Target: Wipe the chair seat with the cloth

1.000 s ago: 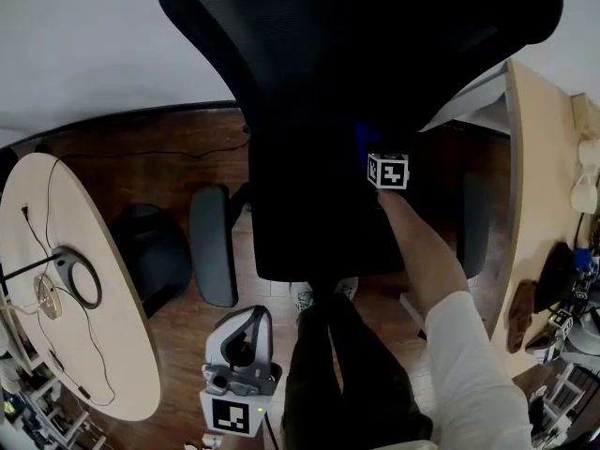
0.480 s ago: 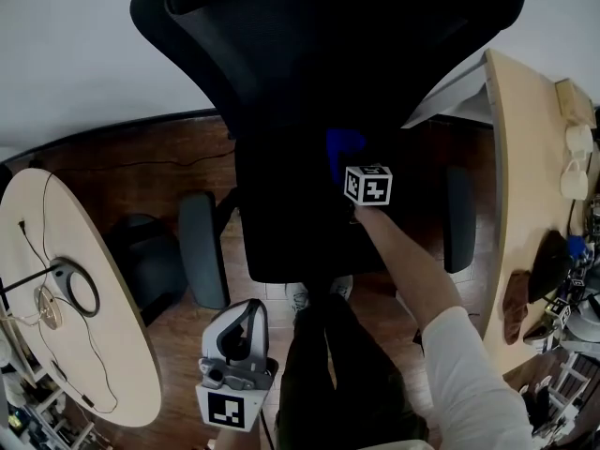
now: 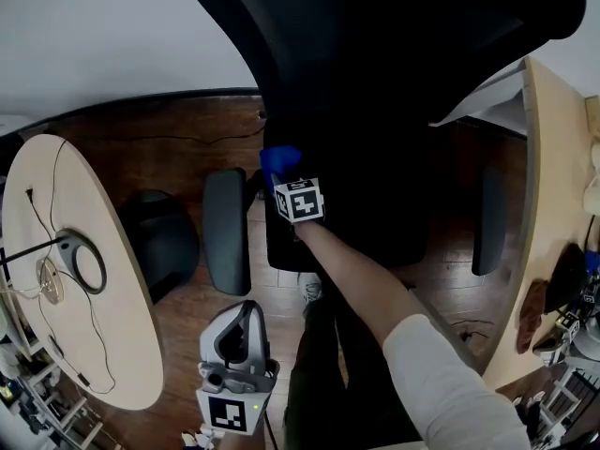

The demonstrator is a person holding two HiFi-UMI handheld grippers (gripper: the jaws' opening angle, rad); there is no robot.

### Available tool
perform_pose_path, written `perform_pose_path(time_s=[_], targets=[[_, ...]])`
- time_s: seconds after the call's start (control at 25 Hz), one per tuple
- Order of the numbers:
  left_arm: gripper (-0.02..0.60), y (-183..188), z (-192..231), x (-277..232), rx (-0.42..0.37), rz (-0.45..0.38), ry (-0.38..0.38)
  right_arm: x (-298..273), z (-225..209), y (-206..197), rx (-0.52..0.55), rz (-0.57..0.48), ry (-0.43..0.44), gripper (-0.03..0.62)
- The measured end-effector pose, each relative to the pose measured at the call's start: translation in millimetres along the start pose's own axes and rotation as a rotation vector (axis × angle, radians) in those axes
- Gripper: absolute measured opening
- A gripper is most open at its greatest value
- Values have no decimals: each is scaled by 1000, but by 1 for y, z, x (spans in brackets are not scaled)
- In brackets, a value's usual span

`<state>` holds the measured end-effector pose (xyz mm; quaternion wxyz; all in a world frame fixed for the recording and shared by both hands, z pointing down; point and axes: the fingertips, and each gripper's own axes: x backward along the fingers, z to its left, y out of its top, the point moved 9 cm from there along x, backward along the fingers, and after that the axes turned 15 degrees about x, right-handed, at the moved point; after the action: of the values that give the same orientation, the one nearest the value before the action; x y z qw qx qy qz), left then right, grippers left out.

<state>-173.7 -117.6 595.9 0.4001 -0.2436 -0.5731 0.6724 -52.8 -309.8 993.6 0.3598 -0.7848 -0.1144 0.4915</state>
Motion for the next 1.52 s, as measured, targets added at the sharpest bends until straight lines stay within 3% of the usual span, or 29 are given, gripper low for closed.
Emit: perform_pose_path(time_s=[0.24,0.6,0.8,0.96,1.16,1.32,1.52], targets=[[29,-2,-4,-5,17,-10,-21,40,-65,-17,35,15,-99,92],[29,-4,-44,-42,40,-20,-138,180,-235,-89,-16,117,-445,92],[29,-16,-60,-51,61,-34,-193,204,-256,-99,-34,108,-459,92],[29,-18,-64,-45,51,-39,-192,195,-217,-79,-20,7,-378,92],[29,-7,-53,-29,48,-44,-159,149,-84,-43,12,-121,-162,94],[29,-3,-44,-18,50,-47,-118,89,15,-43,0,-91,20,94],[29,-8,-29,1,40,-18,-78,40,49,-61,-27,-9,35,94]])
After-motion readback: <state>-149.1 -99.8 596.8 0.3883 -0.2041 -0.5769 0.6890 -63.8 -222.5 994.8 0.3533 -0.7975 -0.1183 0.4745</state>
